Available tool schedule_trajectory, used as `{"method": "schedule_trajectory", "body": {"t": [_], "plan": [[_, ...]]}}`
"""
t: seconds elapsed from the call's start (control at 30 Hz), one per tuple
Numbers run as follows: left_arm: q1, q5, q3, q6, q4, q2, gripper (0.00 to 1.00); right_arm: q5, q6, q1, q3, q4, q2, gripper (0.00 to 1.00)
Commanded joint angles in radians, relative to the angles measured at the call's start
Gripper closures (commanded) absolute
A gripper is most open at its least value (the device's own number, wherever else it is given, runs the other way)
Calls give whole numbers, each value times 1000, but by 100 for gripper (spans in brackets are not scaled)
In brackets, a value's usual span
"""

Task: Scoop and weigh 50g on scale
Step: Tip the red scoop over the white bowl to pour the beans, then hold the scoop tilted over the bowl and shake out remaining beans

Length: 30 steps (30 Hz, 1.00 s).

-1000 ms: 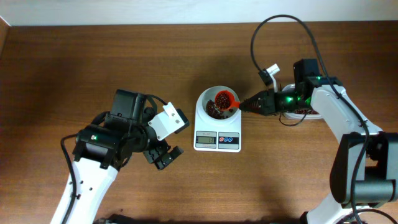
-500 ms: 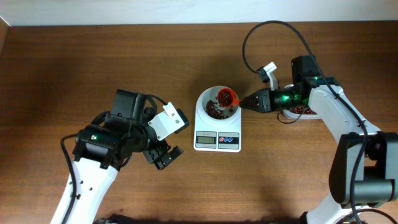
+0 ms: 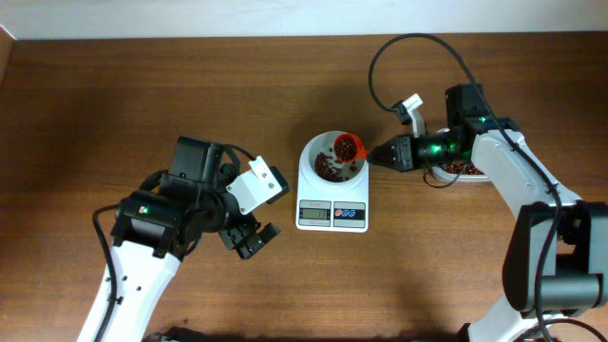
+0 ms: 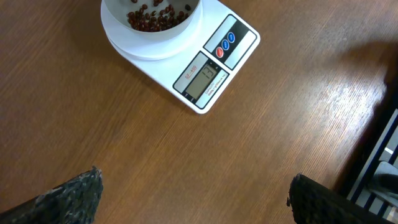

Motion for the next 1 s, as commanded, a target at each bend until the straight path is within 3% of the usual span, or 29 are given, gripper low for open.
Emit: {"method": "schedule_trajectory", "body": {"t": [0.0, 0.6, 0.97], "plan": [[5, 18, 16, 15, 2, -4, 1, 6, -15, 21, 8, 3, -44, 96], [5, 18, 16, 15, 2, -4, 1, 262, -14, 126, 8, -8, -154, 96], [5, 18, 16, 15, 2, -4, 1, 311, -14, 138, 8, -19, -169, 96]]}}
